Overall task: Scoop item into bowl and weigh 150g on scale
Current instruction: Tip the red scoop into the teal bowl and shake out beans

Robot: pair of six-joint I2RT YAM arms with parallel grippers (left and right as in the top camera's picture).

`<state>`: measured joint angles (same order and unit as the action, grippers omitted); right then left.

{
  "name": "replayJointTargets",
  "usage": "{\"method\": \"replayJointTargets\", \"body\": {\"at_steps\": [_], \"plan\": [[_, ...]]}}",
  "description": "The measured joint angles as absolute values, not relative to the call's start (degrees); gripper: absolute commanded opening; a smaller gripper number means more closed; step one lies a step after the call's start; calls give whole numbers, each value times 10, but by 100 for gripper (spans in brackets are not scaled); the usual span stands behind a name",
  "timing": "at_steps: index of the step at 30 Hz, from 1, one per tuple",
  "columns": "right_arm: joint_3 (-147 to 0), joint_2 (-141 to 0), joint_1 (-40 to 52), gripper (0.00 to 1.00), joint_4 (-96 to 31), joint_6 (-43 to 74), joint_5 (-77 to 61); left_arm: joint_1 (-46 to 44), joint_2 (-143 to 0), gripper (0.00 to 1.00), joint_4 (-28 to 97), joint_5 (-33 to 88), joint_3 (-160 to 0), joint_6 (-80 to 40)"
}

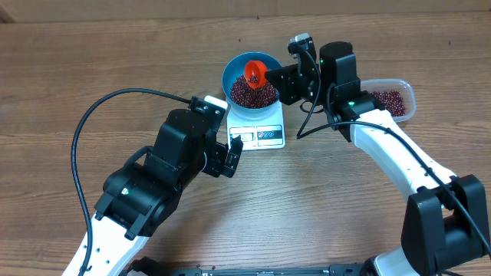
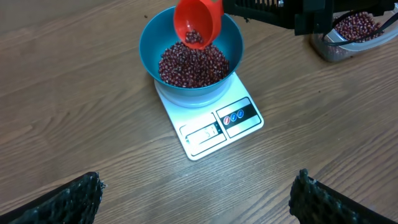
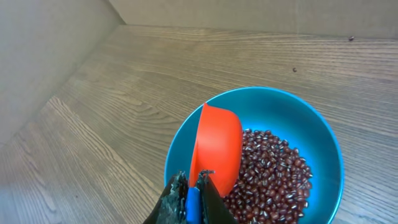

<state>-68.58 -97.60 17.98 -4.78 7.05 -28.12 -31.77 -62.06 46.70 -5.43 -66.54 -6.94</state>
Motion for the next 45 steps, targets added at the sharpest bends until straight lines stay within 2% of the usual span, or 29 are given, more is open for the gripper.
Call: {"method": "replayJointTargets", "body": {"at_steps": [11, 34, 45], "plan": [[-686, -976, 180, 4, -79, 25, -229, -318, -621, 100, 467, -55, -665, -69], [-686, -1039, 180, 4, -72, 12, -193, -318, -621, 100, 467, -55, -665, -69], [-686, -1039, 189, 4, -76, 36, -296, -318, -621, 100, 467, -55, -665, -69]]}}
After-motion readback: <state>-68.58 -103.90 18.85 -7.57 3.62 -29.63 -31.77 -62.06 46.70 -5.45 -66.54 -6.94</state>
